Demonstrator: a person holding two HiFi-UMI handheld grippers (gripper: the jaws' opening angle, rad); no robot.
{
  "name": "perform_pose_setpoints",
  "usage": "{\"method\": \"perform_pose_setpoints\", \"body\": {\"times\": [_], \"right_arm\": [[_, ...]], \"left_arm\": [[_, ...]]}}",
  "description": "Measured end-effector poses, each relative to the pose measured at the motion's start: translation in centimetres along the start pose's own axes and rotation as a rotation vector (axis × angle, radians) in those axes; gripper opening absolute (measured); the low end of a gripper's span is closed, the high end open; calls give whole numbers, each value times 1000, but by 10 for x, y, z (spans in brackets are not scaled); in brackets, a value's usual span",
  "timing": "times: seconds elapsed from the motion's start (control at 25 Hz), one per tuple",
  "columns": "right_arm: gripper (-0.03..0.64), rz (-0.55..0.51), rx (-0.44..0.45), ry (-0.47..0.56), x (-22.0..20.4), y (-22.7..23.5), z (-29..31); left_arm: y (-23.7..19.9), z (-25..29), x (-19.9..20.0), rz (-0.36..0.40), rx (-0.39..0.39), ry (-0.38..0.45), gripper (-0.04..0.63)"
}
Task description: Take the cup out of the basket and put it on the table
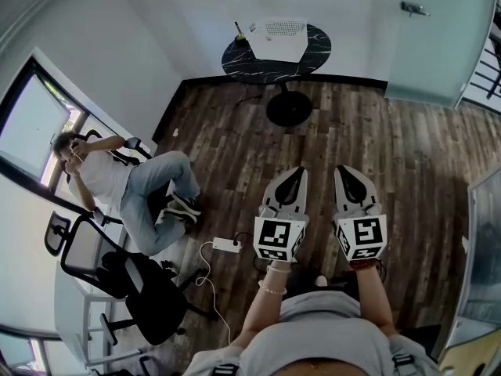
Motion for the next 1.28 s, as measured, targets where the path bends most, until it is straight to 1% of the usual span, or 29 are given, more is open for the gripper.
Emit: {"method": "perform_pose_setpoints", "body": {"times": [0.16,0.32,0.64,0.76,0.96,1.16,1.28], "right_arm": [[8,-1,-12,10,1,19,25],[8,8,-37,17,-4,36,65],[8,10,-93,29,-4,49,193],[8,9,-120,38,-5,52,238],[8,9,-140,33,-15,45,290],[8,4,-133,5,-21,42,331],[8,6,-125,-5,-24,44,352]], "left_arm": [[-14,34,-2,-1,-7,3,5],[-39,74,-8,-1,-32,5,5],[-132,173,-3,39,-107,15,5],[-167,203,-4,41,-132,23,5],[-213,228,-13,26,-125,18,5],[-245,248,-24,-5,-111,-12,5],[-261,261,-27,-10,-108,-13,5]]}}
Point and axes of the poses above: the fingertips, and each gripper's own axes: z forward along the fingers, y to its right, x out of its top, the point moved 7 cm from there along -z, backward along the fingers, and after that the axes turned 2 degrees about y, right-handed, at the moved point
